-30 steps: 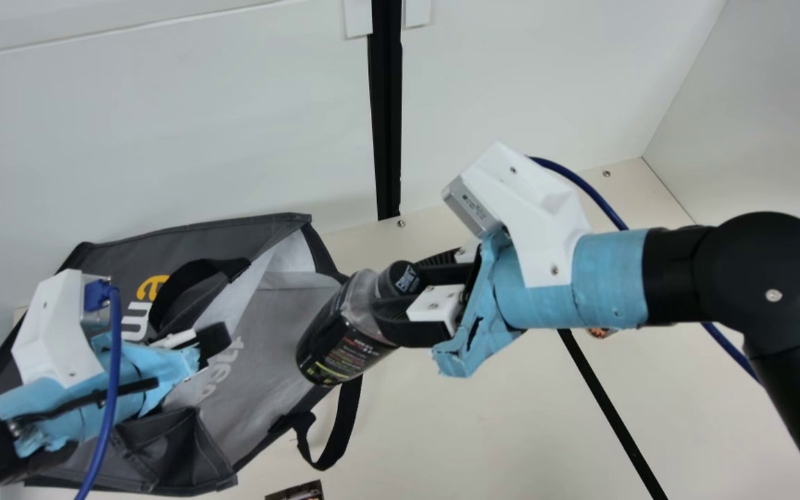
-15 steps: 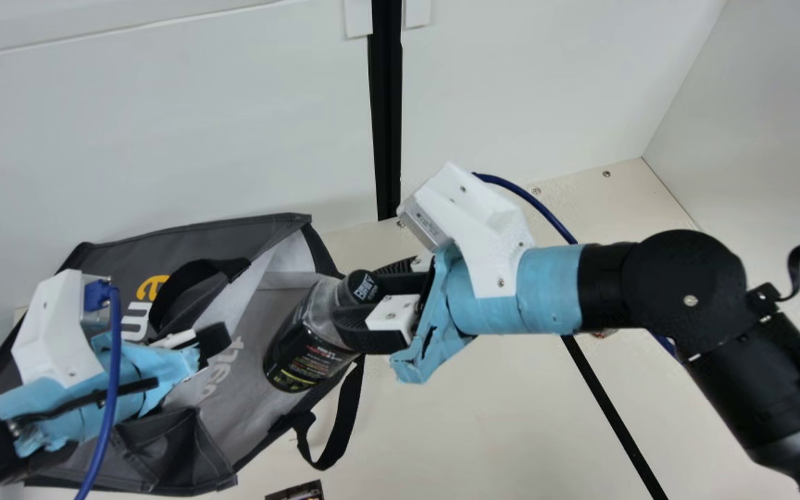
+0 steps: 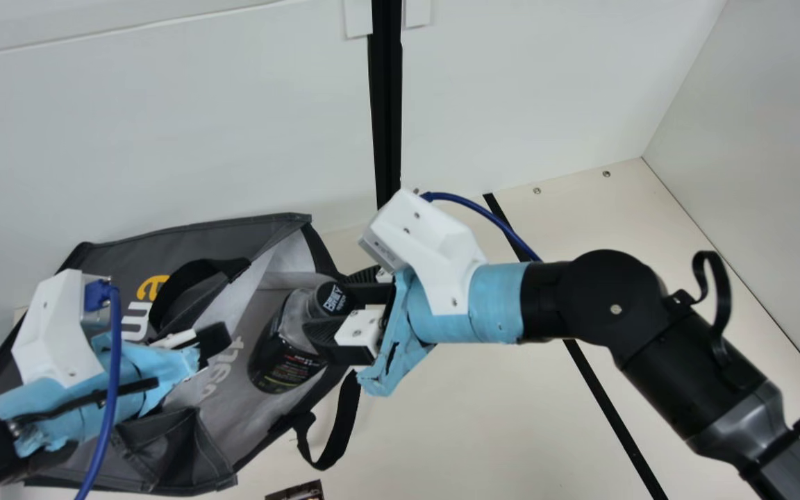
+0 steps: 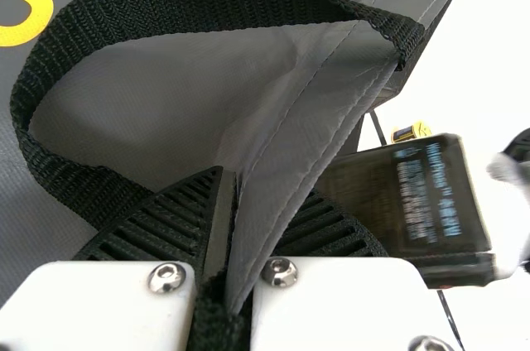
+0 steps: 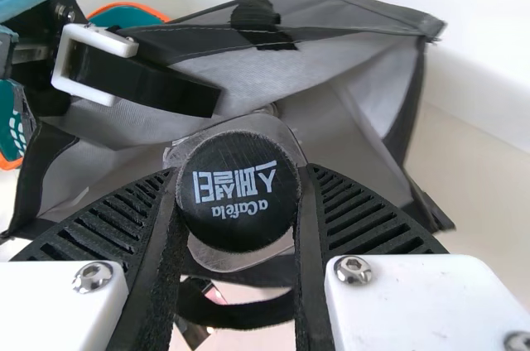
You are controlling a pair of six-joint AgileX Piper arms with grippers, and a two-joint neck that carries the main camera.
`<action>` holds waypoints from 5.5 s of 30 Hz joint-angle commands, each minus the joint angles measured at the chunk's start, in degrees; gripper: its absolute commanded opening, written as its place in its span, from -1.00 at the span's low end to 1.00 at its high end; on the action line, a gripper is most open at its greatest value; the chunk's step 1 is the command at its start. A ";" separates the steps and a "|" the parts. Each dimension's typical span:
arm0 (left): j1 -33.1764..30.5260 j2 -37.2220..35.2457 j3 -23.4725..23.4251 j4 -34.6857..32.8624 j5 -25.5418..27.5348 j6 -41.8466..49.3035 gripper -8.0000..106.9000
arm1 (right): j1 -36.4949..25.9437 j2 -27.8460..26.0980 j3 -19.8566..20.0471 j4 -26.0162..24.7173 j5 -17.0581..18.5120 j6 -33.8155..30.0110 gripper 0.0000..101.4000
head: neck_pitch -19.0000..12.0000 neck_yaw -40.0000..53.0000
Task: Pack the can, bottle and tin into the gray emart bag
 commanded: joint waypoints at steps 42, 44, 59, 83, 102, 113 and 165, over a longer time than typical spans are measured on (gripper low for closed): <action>0.00 0.00 0.00 0.00 0.00 0.00 -0.68 | 2.73 19.17 -0.33 21.12 -7.98 -27.85 -1.00 | -1.30 -0.05; 0.00 0.00 0.00 0.00 0.00 0.00 -0.68 | 2.98 19.99 -0.65 21.64 -8.18 -28.24 -1.00 | -1.30 -0.05; 0.00 0.00 0.00 0.00 0.00 0.00 -0.68 | 5.06 25.00 -3.13 23.61 -10.02 -29.28 -1.00 | -1.30 -0.05; 0.00 0.00 0.00 0.00 0.00 0.00 -0.68 | 7.56 27.16 -4.68 22.11 -12.03 -27.87 -0.21 | -1.30 -0.05; 0.00 0.00 0.00 0.00 0.00 0.00 -0.68 | 7.06 25.20 -3.38 21.09 -11.71 -27.20 0.79 | -1.30 -0.05; 0.00 0.00 0.00 0.00 0.00 0.00 -0.68 | 5.17 21.49 -0.79 20.69 -10.78 -27.16 0.79 | -1.30 -0.05; 0.00 0.00 0.00 0.00 0.00 0.00 -0.68 | -4.63 -4.32 10.18 1.25 -9.84 -10.79 0.79 | -1.30 -0.05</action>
